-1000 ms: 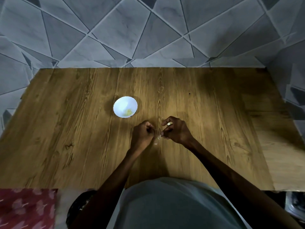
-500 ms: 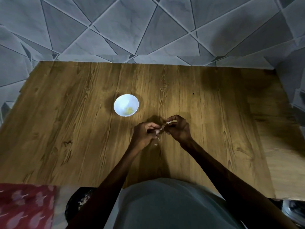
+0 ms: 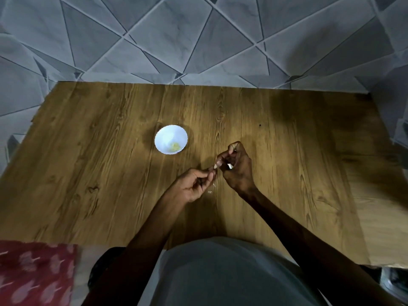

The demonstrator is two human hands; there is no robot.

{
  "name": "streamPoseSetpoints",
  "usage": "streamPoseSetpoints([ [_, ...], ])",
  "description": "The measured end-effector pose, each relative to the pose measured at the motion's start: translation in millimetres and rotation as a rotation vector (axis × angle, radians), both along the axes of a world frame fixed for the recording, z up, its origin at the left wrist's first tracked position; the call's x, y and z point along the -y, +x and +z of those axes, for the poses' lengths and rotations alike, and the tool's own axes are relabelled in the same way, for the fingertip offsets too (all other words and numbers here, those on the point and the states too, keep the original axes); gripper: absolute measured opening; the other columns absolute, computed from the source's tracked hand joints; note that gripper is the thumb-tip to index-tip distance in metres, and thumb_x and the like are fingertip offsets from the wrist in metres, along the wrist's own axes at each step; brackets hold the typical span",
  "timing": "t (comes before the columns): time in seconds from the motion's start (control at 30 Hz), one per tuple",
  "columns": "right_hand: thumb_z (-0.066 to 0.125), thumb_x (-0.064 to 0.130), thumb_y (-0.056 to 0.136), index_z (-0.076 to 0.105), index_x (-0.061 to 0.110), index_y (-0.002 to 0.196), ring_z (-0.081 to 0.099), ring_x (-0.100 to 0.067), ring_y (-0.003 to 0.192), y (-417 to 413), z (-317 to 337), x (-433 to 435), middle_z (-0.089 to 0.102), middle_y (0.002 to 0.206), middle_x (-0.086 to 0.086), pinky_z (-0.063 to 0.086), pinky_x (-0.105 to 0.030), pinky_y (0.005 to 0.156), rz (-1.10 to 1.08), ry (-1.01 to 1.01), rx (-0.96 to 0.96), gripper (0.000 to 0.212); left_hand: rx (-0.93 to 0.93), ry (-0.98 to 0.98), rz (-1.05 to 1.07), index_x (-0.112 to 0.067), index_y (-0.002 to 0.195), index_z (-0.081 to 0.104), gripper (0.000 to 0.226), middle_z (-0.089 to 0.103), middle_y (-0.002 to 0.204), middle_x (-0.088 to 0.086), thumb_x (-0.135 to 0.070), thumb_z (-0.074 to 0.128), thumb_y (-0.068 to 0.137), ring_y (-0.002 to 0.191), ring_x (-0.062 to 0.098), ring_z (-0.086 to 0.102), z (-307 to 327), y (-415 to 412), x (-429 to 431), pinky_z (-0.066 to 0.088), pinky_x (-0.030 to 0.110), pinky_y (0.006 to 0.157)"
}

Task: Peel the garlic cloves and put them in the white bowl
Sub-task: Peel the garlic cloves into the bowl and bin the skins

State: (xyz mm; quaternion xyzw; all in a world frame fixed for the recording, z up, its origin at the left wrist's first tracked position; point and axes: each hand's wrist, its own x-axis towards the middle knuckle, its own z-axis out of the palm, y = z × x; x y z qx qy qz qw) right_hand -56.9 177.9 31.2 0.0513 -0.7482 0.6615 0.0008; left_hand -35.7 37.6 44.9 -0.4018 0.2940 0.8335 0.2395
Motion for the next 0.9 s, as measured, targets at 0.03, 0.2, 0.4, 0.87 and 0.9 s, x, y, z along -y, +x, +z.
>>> streamPoseSetpoints([
  [0.03,0.063,-0.015,0.079,0.042,0.007,0.098,0.068,-0.026,0.072,0.7,-1.0,0.9,0.067,0.079,-0.016,0.057,-0.031,0.069,-0.034,0.001,0.032,0.036,-0.039,-0.039,0.003,0.01,0.076,0.066,0.03,0.069,0.065,0.012,0.016,0.041,0.093,0.056,0.017,0.069,0.2,1.7,-1.9,0.057,0.019,0.054],
  [0.2,0.071,-0.008,0.079,0.052,0.014,0.087,0.069,-0.024,0.086,0.0,1.4,2.6,0.071,0.092,-0.014,0.057,-0.036,0.078,-0.217,-0.264,0.549,0.03,-0.495,-0.717,-0.157,0.0,0.096,0.071,0.013,0.075,0.088,0.011,0.005,0.068,0.084,0.082,0.02,0.073,-10.6,9.9,-3.4,0.057,0.023,0.073],
  [0.4,0.061,-0.008,0.087,0.062,0.002,0.095,0.065,-0.014,0.075,-1.5,0.6,-2.6,0.069,0.082,-0.008,0.057,-0.023,0.068,-0.071,-0.674,0.922,0.013,-0.428,-0.4,-0.08,0.006,0.106,0.065,0.019,0.074,0.089,0.008,0.01,0.058,0.089,0.085,0.015,0.072,-7.7,11.8,0.9,0.057,0.02,0.077],
  [0.87,0.072,0.001,0.083,0.075,0.011,0.089,0.069,-0.003,0.072,6.3,-11.5,-1.5,0.073,0.081,0.006,0.058,-0.024,0.07,0.107,0.438,0.144,0.012,-0.445,-0.494,-0.116,0.0,0.102,0.069,0.018,0.074,0.094,0.012,0.007,0.065,0.086,0.089,0.02,0.072,-13.3,17.7,17.0,0.057,0.023,0.078],
  [0.9,0.07,0.0,0.085,0.075,0.011,0.09,0.069,-0.005,0.071,6.1,-9.6,-1.4,0.073,0.081,0.005,0.058,-0.024,0.07,0.117,0.437,0.149,0.013,-0.465,-0.528,-0.146,0.0,0.102,0.07,0.018,0.074,0.093,0.013,0.006,0.066,0.085,0.088,0.021,0.072,-13.6,17.5,18.3,0.056,0.023,0.078],
])
